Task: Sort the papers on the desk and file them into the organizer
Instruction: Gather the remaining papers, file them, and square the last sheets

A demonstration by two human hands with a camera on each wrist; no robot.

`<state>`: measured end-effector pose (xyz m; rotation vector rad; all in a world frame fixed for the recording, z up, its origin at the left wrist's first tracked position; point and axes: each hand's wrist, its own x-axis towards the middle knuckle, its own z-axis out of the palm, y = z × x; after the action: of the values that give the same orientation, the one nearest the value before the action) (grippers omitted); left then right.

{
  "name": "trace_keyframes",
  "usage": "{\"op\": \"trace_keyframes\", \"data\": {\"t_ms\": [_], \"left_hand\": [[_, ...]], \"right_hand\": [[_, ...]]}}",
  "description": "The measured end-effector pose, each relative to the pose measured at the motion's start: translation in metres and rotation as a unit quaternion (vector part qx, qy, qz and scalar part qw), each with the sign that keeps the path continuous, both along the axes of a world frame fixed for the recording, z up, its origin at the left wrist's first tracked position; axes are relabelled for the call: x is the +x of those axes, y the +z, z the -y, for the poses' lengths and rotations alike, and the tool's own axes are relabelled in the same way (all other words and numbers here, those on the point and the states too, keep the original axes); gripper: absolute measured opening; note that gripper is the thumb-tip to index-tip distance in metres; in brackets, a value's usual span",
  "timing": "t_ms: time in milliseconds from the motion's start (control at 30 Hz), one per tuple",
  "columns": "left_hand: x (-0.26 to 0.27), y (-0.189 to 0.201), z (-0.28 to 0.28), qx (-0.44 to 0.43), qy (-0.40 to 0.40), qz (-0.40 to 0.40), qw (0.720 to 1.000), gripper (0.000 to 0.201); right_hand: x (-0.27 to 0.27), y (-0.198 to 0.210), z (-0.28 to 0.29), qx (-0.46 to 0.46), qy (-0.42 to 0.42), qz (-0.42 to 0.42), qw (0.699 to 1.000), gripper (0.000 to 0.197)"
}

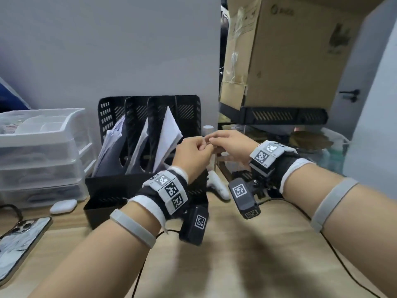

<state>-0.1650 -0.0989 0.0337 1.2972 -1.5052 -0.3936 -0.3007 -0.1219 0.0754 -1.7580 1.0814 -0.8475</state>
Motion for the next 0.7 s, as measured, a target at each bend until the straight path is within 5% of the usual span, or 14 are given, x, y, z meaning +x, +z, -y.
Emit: {"op": "trace_keyframes", "data": {"t_ms": [200, 333, 533, 700], "left_hand": [[-0.134, -0.018, 0.011, 0.140, -0.223, 0.059, 0.963, 0.037], [-0.222, -0.044, 0.002, 0.215, -0.333, 0.088, 0.914, 0.009], [-0.303, -0.069, -0.013, 0.311, -0.356, 0.250, 0.845, 0.065], [-0.330, -0.073, -0.014, 0.323, -0.327, 0.268, 0.847, 0.066]], "right_hand": [[-0.159, -0.024, -0.033, 0.052, -0.157, -0.020, 0.986, 0.027], [-0.258, -0.038, -0.075, 0.073, -0.282, -0.113, 0.950, 0.021], [-0.362, -0.070, -0.145, 0.152, -0.421, -0.375, 0.812, 0.038], [-0.389, -0.105, -0.169, 0.235, -0.422, -0.378, 0.790, 0.060]]}}
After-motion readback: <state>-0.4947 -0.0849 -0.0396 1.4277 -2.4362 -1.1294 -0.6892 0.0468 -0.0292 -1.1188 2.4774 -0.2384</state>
